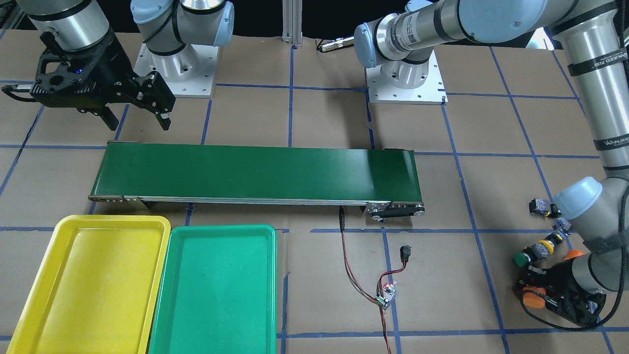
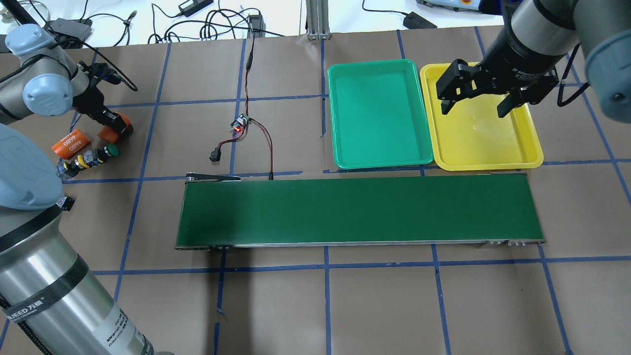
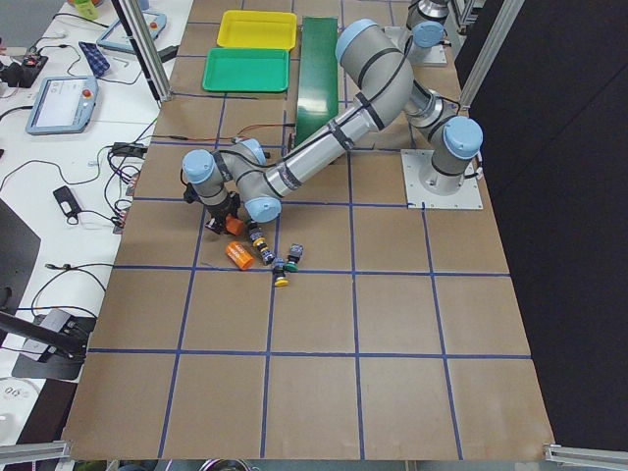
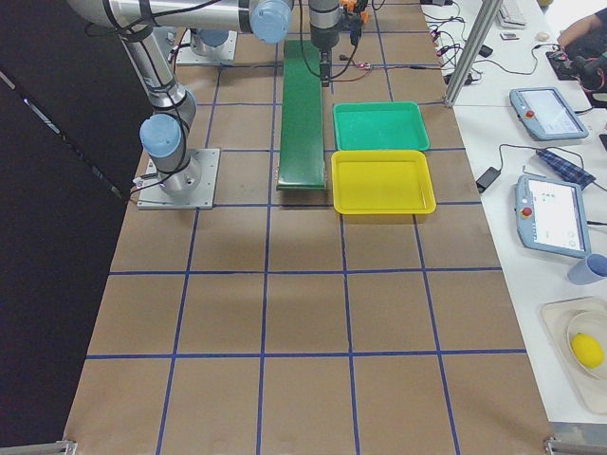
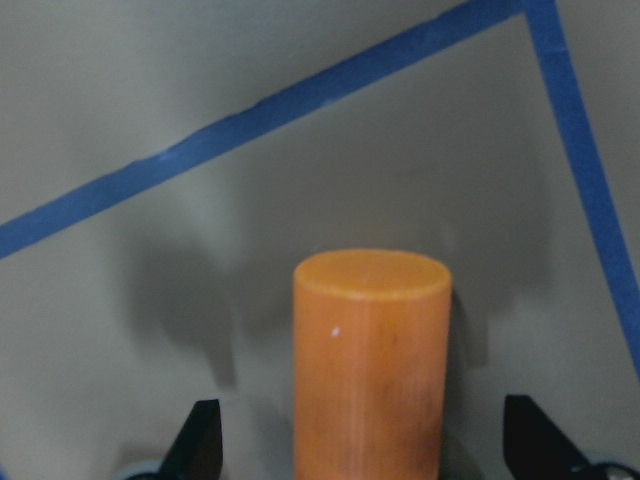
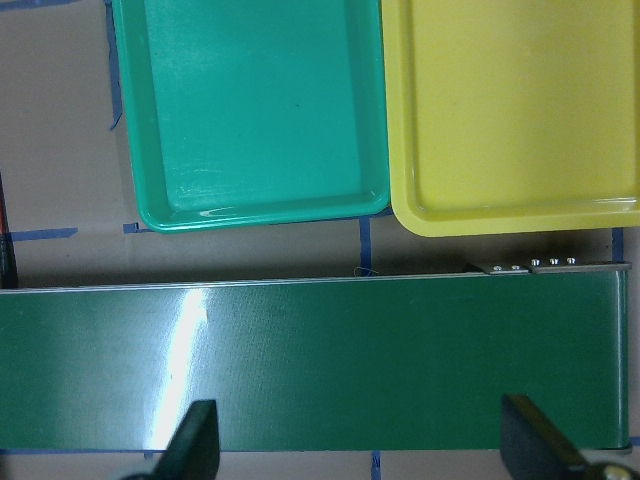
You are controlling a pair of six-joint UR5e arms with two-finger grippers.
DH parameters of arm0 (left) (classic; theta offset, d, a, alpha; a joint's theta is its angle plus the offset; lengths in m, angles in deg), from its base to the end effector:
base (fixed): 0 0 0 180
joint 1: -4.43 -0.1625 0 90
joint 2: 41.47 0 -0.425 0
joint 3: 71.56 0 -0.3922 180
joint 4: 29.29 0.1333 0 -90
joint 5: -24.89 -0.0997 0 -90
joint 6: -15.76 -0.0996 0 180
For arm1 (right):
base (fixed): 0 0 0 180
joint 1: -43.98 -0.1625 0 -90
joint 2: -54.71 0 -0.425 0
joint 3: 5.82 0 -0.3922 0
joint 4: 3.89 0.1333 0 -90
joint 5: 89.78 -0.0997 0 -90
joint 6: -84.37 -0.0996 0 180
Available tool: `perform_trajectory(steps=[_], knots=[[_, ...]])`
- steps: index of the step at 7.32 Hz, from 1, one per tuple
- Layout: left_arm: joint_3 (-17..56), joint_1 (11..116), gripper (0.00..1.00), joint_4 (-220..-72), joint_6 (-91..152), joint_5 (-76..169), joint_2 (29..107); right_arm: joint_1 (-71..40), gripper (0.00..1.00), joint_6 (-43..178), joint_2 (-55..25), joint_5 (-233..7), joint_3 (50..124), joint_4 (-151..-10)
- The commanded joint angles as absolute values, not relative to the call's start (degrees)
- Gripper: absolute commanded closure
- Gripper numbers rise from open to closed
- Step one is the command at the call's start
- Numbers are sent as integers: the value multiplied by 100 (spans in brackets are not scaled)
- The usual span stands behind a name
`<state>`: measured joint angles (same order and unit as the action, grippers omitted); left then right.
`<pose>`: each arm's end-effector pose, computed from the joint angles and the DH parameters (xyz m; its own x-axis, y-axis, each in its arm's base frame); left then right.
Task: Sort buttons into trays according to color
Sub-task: 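Grasp an orange cylinder with the left gripper and lift it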
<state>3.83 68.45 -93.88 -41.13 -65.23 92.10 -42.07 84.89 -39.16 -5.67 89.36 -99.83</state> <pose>0.1999 -0.7140 0.1749 -0.8573 0.5123 0.0507 0.5142 0.8569 0.0356 0.1107 -0.4796 0.4869 -0.9935 0.0512 -0.1015 0.0596 0.9949 -0.0816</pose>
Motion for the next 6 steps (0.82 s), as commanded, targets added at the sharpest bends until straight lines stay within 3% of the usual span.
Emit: perform_trajectory(steps=[1, 3, 6], knots=[[428, 7164, 100, -9650, -4331, -6607, 8715, -4207, 0, 8489, -3916, -567, 8945, -9978], [1031, 7841, 100, -10932, -4313, -6581, 7654, -4207, 0, 8489, -3916, -567, 8945, -9978], [2937, 8904, 100, -10163, -4959, -6582, 6544, -4207, 0, 8489, -3916, -567, 8945, -9978]])
